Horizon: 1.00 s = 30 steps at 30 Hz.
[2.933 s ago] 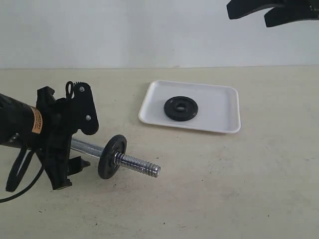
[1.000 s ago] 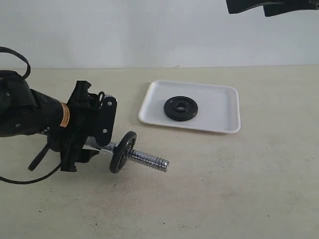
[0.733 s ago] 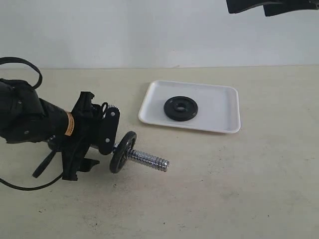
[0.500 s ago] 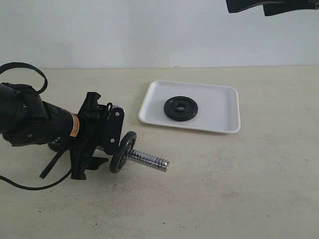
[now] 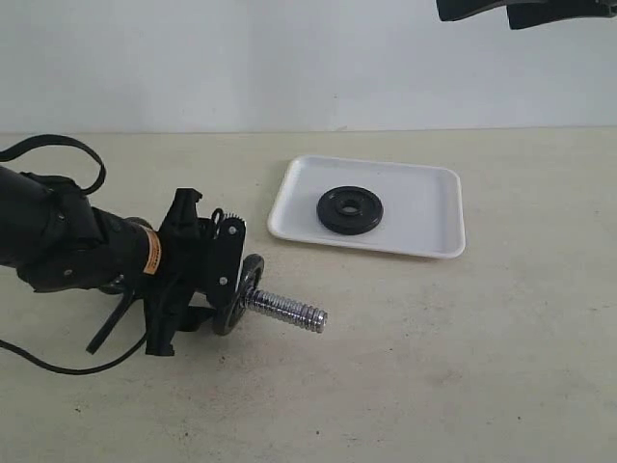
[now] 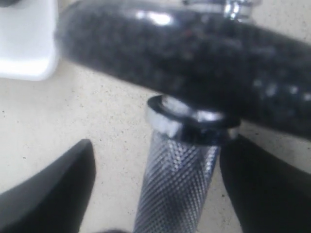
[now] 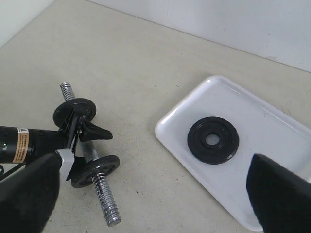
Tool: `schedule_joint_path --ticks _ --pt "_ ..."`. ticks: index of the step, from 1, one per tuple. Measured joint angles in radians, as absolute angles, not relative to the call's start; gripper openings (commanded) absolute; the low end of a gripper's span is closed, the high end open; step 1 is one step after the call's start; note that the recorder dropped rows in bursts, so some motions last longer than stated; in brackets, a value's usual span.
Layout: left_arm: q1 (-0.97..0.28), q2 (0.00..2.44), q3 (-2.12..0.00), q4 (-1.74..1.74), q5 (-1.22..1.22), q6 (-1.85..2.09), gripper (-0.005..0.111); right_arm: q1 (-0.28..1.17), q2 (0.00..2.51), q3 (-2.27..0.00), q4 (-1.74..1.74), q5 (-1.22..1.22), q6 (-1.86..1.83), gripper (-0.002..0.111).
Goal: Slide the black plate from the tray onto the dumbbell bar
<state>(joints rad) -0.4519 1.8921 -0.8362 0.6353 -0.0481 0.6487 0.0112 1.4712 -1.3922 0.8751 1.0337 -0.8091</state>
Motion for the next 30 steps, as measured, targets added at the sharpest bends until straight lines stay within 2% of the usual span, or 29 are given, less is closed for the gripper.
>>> schedule_joint_path --ticks 1,3,6,20,22,24,30 --pt "-0.452 1.893 -0.836 0.635 -0.048 0.648 0.043 0.011 1.471 -1.392 0.875 1.034 -0.809 0.093" --pt "-0.452 1.893 -0.836 0.635 -0.048 0.639 0.031 0.011 1.471 -1.392 0.875 1.034 -0.810 0.093" --pt "-0.452 1.894 -0.836 0.635 -0.044 0.637 0.023 0.011 1.471 -1.392 0.875 1.034 -0.810 0.093" --pt "-0.450 1.919 -0.843 0.638 -0.066 0.627 0.021 0.011 1.471 -1.392 0.875 1.034 -0.810 0.093" --pt "-0.447 1.935 -0.850 0.638 -0.076 0.627 0.016 0.011 1.471 -1.392 0.875 1.034 -0.810 0.093" --pt "-0.443 1.945 -0.855 0.638 -0.090 0.625 0.004 0.011 1.471 -1.392 0.875 1.034 -0.810 0.093" --pt "-0.443 1.948 -0.856 0.625 -0.092 0.523 0.004 0.011 1.471 -1.392 0.875 1.034 -0.810 0.093"
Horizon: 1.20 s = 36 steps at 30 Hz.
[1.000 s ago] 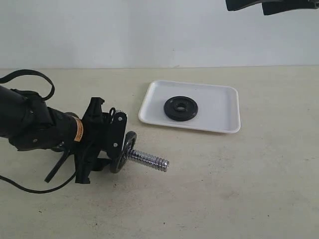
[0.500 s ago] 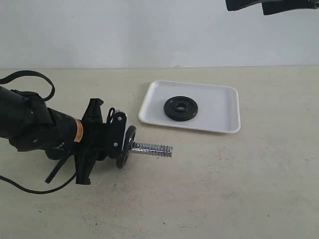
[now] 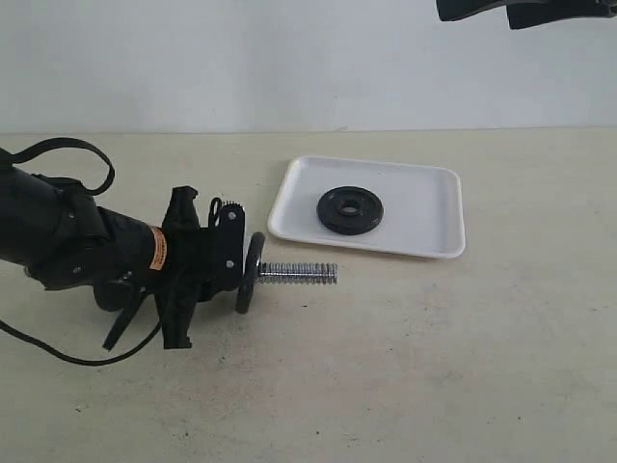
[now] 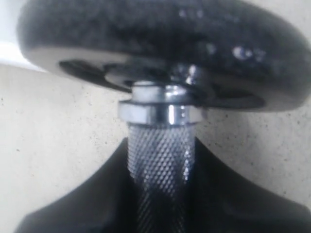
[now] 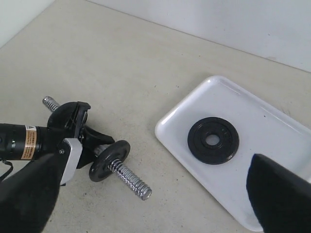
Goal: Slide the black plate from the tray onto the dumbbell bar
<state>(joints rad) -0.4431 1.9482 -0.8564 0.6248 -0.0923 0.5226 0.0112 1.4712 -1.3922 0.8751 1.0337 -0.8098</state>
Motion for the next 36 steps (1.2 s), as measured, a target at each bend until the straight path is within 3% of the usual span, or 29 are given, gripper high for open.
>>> schedule_joint_path --ticks 14,36 --pt "-0.443 1.916 -0.849 0.611 -0.067 0.273 0.004 0.011 1.537 -1.352 0.892 0.998 -0.844 0.093" --pt "-0.447 1.776 -0.818 0.591 0.052 0.195 0.004 0.011 1.540 -1.351 0.911 1.008 -0.875 0.093"
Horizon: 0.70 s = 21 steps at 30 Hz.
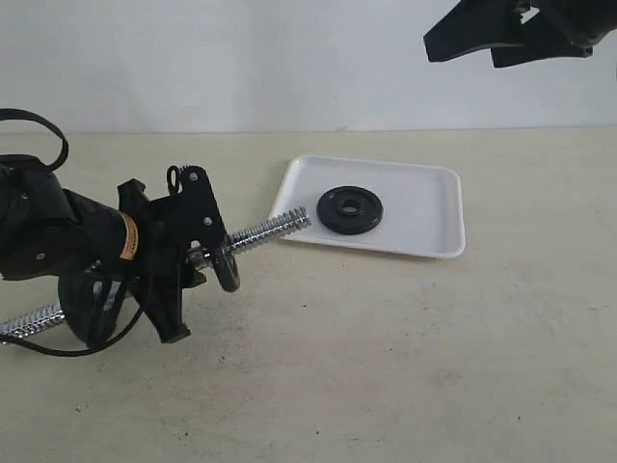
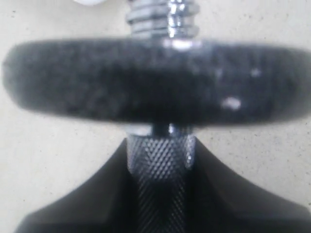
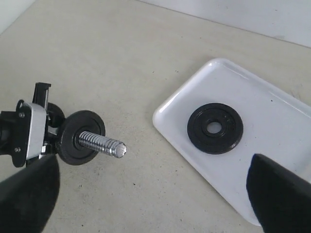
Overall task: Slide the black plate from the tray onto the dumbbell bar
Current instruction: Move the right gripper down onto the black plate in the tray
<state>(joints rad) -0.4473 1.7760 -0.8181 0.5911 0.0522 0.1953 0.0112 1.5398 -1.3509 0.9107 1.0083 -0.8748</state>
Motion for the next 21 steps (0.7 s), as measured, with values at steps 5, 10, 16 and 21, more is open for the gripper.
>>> schedule_joint_path --ticks 5,10,16,21 --pt "-0.447 1.771 -0.818 0.591 0.052 0.195 0.004 0.011 1.540 -1.351 0.911 1.048 -0.882 0.093" --pt "-0.440 1.771 -0.818 0.591 0.050 0.195 0.004 0.058 1.540 -1.351 0.893 1.058 -0.880 0.093" --pt "-0.414 1.771 -0.818 0.591 0.045 0.195 0.004 0.247 1.540 -1.351 0.746 0.929 -0.792 0.093" --pt "-0.381 1.771 -0.818 0.591 0.049 0.195 0.004 0.360 1.555 -1.351 0.471 0.778 -0.606 0.093"
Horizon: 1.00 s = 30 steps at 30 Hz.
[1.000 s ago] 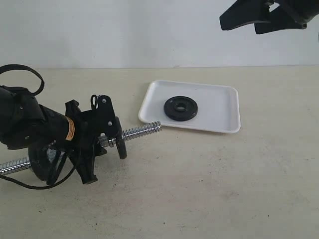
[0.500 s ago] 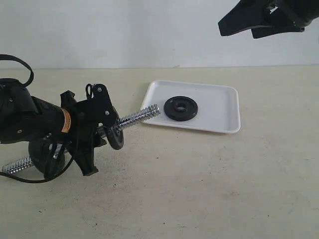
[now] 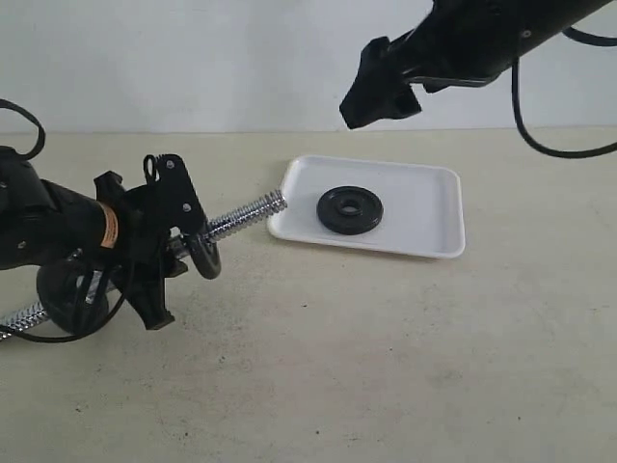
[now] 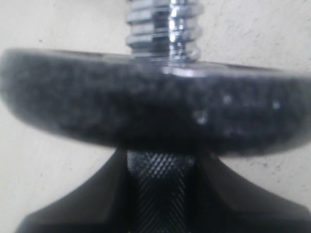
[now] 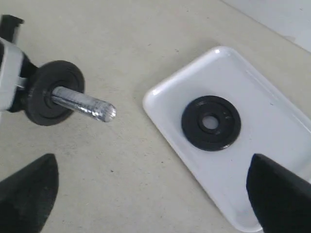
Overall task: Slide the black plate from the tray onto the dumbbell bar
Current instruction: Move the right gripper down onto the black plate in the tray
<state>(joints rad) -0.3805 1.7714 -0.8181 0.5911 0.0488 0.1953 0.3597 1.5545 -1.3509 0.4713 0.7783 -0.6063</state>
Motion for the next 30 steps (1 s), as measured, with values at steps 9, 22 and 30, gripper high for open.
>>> schedule_joint_path --ticks 9,22,30 --pt "-0.339 1.768 -0.818 0.591 0.055 0.186 0.004 0.378 1.707 -1.351 0.237 0.710 -0.299 0.093" --pt "-0.334 1.768 -0.818 0.587 0.059 0.184 0.004 0.396 1.938 -1.490 0.112 0.654 -0.173 0.093" --pt "-0.334 1.768 -0.818 0.587 0.067 0.184 0.004 0.409 2.067 -1.637 0.116 0.730 -0.170 0.093"
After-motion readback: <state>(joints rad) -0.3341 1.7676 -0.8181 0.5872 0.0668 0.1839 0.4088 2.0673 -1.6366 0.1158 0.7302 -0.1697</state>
